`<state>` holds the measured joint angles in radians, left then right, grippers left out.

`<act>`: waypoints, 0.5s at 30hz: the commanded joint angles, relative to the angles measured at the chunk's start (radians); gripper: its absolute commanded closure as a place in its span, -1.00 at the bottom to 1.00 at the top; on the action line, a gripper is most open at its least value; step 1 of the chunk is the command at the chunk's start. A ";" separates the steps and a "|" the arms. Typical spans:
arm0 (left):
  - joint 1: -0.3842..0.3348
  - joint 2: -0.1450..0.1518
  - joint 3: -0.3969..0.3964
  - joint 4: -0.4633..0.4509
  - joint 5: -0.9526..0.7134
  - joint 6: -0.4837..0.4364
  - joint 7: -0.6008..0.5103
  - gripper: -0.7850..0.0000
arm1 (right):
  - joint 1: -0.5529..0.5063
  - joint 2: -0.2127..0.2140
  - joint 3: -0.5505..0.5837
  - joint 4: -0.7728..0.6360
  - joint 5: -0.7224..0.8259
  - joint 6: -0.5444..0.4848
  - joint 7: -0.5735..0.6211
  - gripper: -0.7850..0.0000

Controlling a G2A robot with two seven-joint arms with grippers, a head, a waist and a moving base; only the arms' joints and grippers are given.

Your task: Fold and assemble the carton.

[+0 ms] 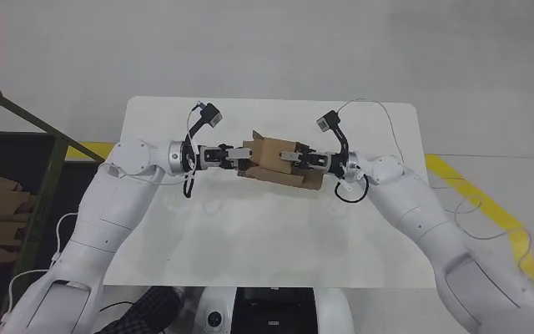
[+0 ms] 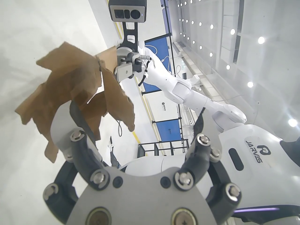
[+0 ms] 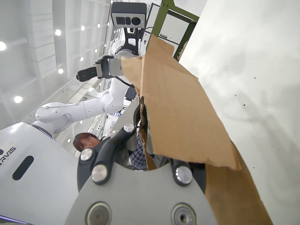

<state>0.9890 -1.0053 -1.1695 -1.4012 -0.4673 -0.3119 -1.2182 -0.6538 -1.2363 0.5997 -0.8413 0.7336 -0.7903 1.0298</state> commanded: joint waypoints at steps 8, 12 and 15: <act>-0.003 -0.004 0.021 -0.009 -0.014 0.013 -0.018 -1.00 | 0.001 -0.010 0.019 0.025 0.010 -0.013 -0.013 1.00; -0.010 -0.008 0.032 -0.009 -0.020 0.014 -0.017 -1.00 | -0.003 -0.020 0.021 0.028 0.011 -0.019 -0.019 1.00; -0.015 -0.010 0.039 -0.008 -0.022 0.014 -0.018 -1.00 | -0.007 -0.026 0.027 0.039 0.019 -0.028 -0.028 1.00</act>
<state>0.9749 -1.0150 -1.1323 -1.4095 -0.4892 -0.2974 -1.2350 -0.6600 -1.2613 0.6250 -0.8056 0.7500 -0.8165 1.0036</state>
